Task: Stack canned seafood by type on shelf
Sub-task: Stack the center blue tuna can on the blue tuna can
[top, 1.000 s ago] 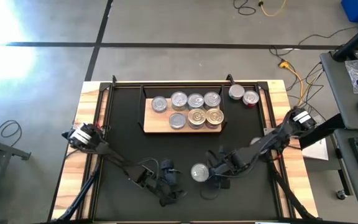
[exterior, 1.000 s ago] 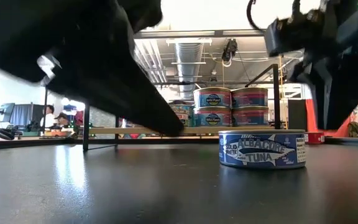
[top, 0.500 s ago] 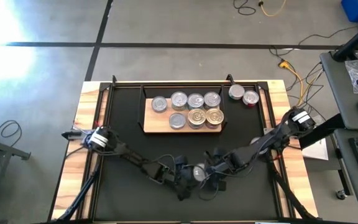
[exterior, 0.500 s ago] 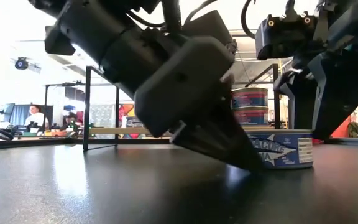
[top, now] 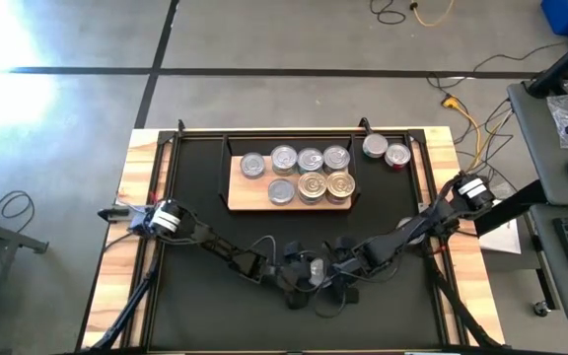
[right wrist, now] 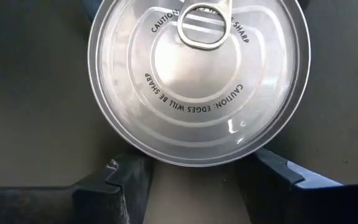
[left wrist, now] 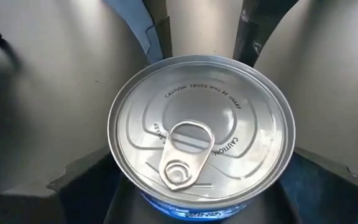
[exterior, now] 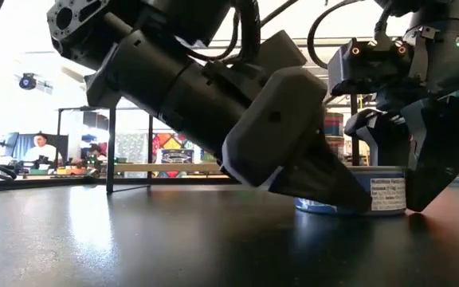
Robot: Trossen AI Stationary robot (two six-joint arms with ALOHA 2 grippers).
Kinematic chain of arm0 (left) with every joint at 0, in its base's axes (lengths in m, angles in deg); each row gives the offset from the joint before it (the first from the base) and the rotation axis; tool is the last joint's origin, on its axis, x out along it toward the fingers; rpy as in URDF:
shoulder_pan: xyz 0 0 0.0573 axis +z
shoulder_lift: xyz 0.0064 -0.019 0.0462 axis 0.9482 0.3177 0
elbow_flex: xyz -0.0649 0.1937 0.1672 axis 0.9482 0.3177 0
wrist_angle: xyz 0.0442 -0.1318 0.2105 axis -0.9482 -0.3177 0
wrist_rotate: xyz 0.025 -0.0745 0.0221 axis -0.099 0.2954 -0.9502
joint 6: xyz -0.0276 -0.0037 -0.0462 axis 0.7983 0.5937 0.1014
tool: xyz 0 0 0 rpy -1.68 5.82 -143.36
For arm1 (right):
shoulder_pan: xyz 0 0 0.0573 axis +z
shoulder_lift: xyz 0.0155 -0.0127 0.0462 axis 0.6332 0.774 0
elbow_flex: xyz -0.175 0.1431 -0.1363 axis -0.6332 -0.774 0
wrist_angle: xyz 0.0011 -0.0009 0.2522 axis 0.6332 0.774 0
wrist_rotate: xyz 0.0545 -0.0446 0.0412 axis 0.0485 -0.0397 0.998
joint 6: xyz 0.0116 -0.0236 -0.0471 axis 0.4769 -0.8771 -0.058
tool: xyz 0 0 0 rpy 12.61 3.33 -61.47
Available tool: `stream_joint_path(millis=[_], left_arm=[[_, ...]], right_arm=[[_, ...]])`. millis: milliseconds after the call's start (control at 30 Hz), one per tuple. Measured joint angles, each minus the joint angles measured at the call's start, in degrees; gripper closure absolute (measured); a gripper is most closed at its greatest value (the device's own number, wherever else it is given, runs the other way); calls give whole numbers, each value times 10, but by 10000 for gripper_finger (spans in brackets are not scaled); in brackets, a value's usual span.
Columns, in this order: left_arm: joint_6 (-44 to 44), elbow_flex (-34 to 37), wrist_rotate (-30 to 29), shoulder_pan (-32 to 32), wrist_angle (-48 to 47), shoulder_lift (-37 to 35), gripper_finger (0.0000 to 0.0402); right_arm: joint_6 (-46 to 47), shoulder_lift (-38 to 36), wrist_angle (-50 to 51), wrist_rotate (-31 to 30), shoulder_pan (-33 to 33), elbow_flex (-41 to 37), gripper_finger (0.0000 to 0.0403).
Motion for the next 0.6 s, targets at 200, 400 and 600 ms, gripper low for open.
stream_joint_path(millis=[200, 400, 600], left_arm=[[2, -5, 0, -4, 38, 18, 16], [0, -4, -13, -5, 50, 20, 16], [-5, -11, -26, -2, 69, 38, 7]], right_arm=[[-28, -2, 7, 1, -5, 0, 203], [-36, -2, 8, -2, -6, 0, 193], [-36, -1, 8, -5, -7, 0, 194]])
